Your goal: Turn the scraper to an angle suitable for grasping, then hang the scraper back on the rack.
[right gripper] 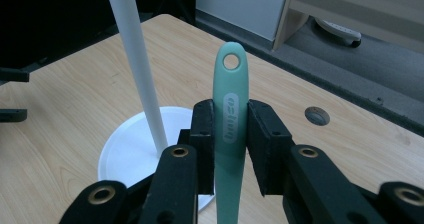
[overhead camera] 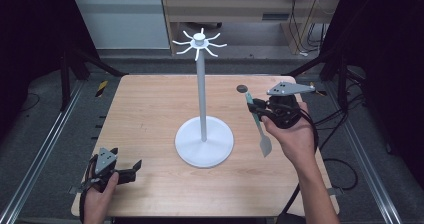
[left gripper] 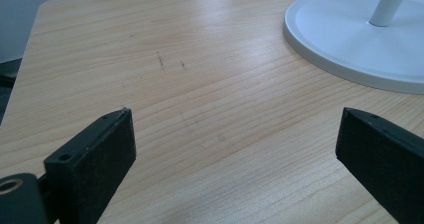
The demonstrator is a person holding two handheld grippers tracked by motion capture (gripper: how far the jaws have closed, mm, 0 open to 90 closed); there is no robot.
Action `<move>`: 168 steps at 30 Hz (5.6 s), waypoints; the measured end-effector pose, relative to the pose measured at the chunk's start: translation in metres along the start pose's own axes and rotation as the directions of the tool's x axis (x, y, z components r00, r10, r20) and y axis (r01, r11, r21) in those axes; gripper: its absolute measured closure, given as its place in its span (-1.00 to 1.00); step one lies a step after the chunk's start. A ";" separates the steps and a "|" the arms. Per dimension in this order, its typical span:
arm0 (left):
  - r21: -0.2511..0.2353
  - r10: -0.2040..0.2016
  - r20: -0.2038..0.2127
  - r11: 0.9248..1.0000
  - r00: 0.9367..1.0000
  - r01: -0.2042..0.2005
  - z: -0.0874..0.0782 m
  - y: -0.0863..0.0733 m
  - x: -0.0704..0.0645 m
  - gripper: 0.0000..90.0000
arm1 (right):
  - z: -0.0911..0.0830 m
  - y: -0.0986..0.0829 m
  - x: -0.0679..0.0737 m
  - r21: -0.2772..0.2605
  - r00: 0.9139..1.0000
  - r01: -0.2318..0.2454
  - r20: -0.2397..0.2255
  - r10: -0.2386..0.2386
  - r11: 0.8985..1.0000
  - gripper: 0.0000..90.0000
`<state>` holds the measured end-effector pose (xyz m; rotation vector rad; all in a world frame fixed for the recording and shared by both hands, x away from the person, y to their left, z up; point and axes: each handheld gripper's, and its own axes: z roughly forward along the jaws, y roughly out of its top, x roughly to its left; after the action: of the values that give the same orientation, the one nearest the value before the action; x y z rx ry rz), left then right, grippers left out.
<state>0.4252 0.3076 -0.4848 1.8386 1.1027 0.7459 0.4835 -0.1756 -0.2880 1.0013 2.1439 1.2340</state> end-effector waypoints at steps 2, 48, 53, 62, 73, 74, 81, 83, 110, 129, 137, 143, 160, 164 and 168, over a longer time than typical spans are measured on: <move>-0.003 -0.007 -0.002 1.000 1.000 0.007 0.000 0.000 0.001 -0.95 | 0.002 0.003 0.003 -0.007 1.000 0.002 -0.001 -0.002 1.000 0.65; -0.007 -0.024 0.000 1.000 1.000 0.024 0.000 -0.001 0.007 -0.94 | -0.013 0.054 0.014 -0.227 1.000 -0.001 0.003 0.001 0.974 0.65; -0.007 -0.021 -0.002 1.000 1.000 0.021 -0.001 0.000 0.006 -0.94 | -0.016 0.056 0.015 -0.241 1.000 -0.005 0.012 0.008 0.971 0.65; -0.001 -0.015 0.001 1.000 1.000 0.015 0.000 0.000 0.005 -0.94 | -0.024 0.065 0.018 -0.274 1.000 -0.002 0.006 0.004 0.962 0.65; -0.002 -0.018 0.003 1.000 1.000 0.018 0.000 0.000 0.006 -0.94 | -0.025 0.084 0.027 -0.308 1.000 0.011 -0.009 -0.015 0.951 0.65; -0.002 -0.017 0.003 1.000 1.000 0.017 0.000 0.000 0.006 -0.94 | -0.025 0.085 0.029 -0.311 1.000 0.013 -0.012 -0.018 0.950 0.65; -0.005 -0.021 0.005 1.000 1.000 0.021 0.000 0.000 0.006 -0.94 | -0.028 0.087 0.039 -0.336 0.998 0.010 -0.048 -0.028 0.942 0.65; -0.005 -0.020 0.004 1.000 1.000 0.020 0.000 0.000 0.006 -0.94 | -0.030 0.087 0.043 -0.334 0.998 0.020 -0.050 -0.039 0.942 0.65; 0.000 -0.017 0.010 1.000 1.000 0.017 0.001 0.000 0.006 -0.94 | -0.024 0.098 0.062 -0.319 0.995 0.053 -0.061 -0.076 0.946 0.65; 0.002 -0.016 0.010 1.000 1.000 0.016 0.001 0.000 0.005 -0.94 | -0.017 0.099 0.063 -0.308 0.996 0.057 -0.052 -0.076 0.950 0.64; 0.003 -0.018 0.009 1.000 1.000 0.018 0.002 0.000 0.005 -0.94 | -0.018 0.098 0.062 -0.308 0.996 0.058 -0.053 -0.078 0.950 0.64; 0.004 -0.018 0.010 1.000 1.000 0.018 0.002 0.000 0.005 -0.94 | -0.018 0.098 0.063 -0.304 0.995 0.057 -0.059 -0.079 0.951 0.62; 0.004 -0.017 0.011 1.000 1.000 0.017 0.002 0.000 0.005 -0.94 | -0.028 0.084 0.052 -0.273 0.997 0.049 -0.043 -0.063 0.961 0.52; 0.007 -0.014 0.012 1.000 1.000 0.014 0.002 0.000 0.004 -0.94 | -0.031 0.077 0.048 -0.258 0.998 0.049 -0.032 -0.059 0.965 0.48; 0.006 -0.013 0.012 1.000 1.000 0.013 0.002 0.000 0.004 -0.94 | -0.032 0.069 0.042 -0.245 0.999 0.046 -0.017 -0.051 0.968 0.41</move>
<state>0.4288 0.3104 -0.4854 1.8375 1.1094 0.7242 0.4596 -0.1367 -0.2136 0.8279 1.9608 1.4503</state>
